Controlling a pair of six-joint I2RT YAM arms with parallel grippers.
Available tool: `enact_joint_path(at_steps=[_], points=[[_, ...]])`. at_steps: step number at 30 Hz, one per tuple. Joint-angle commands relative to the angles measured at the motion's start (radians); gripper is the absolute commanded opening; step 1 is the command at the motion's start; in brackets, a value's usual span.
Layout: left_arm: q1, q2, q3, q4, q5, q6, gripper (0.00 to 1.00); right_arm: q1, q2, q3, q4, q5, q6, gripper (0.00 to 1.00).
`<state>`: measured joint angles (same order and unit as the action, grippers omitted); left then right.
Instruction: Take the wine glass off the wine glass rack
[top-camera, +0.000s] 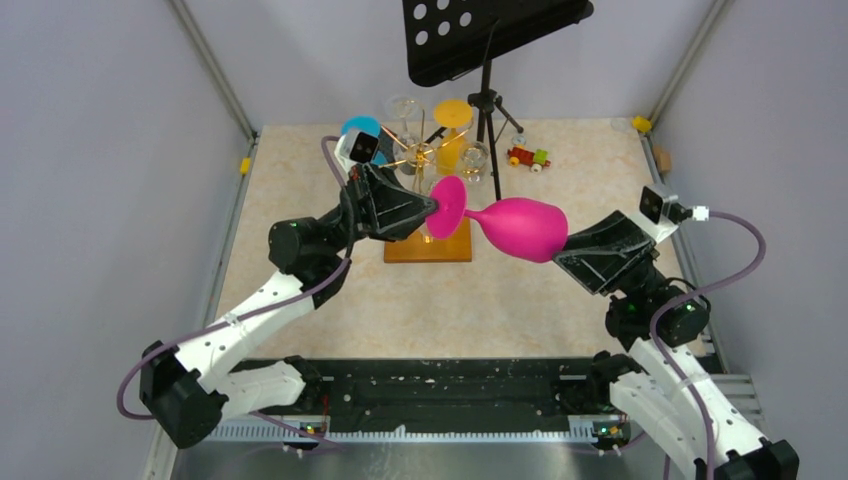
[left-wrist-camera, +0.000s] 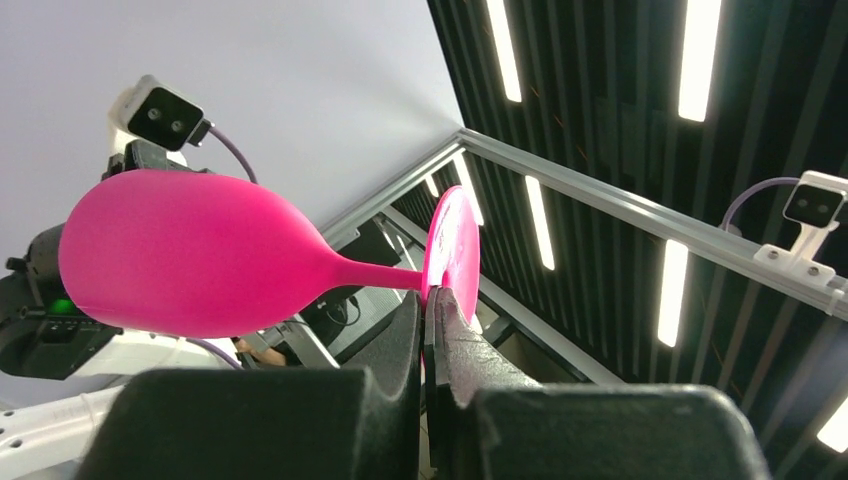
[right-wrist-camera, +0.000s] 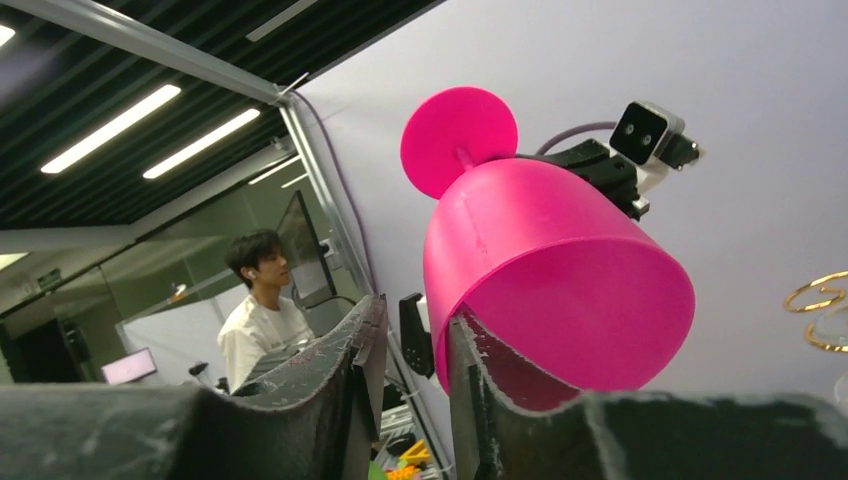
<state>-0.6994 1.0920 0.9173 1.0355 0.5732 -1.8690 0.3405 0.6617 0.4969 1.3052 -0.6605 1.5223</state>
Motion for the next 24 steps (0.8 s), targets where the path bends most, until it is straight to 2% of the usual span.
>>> enact_joint_path(at_steps=[1, 3, 6, 7, 8, 11, 13, 15, 17, 19, 22, 24], points=[[-0.008, 0.033, 0.044, 0.076, -0.007, 0.0, 0.0, 0.013, 0.018, 0.072, 0.123, -0.013, -0.012, 0.23], [-0.014, 0.046, 0.045, 0.092, 0.0, -0.011, 0.0, 0.014, 0.026, 0.079, 0.129, -0.013, -0.018, 0.17], [-0.016, 0.063, 0.04, 0.132, 0.005, -0.014, 0.0, 0.014, 0.033, 0.087, 0.122, -0.012, -0.03, 0.0], [-0.016, 0.066, 0.042, 0.145, 0.01, -0.006, 0.0, 0.014, 0.034, 0.087, 0.118, -0.009, -0.034, 0.0], [-0.016, 0.065, 0.045, 0.155, 0.017, 0.012, 0.04, 0.014, 0.033, 0.088, 0.112, -0.006, -0.039, 0.0], [-0.016, 0.046, 0.045, 0.119, 0.034, 0.087, 0.27, 0.014, 0.008, 0.076, 0.06, 0.051, -0.074, 0.0], [-0.016, 0.022, 0.035, 0.058, 0.032, 0.151, 0.49, 0.015, -0.034, 0.059, 0.007, 0.117, -0.116, 0.0], [-0.016, -0.008, 0.012, -0.013, 0.006, 0.213, 0.72, 0.014, -0.082, 0.074, -0.127, 0.164, -0.203, 0.0], [-0.014, -0.044, -0.035, -0.067, -0.04, 0.265, 0.89, 0.014, -0.123, 0.106, -0.314, 0.191, -0.293, 0.0], [-0.012, -0.076, -0.06, -0.1, -0.066, 0.317, 0.94, 0.014, -0.159, 0.139, -0.452, 0.226, -0.371, 0.0], [-0.009, -0.114, -0.049, -0.219, -0.06, 0.435, 0.95, 0.014, -0.185, 0.187, -0.625, 0.287, -0.456, 0.0], [-0.008, -0.137, -0.026, -0.328, -0.055, 0.528, 0.95, 0.015, -0.184, 0.256, -0.803, 0.32, -0.54, 0.0]])
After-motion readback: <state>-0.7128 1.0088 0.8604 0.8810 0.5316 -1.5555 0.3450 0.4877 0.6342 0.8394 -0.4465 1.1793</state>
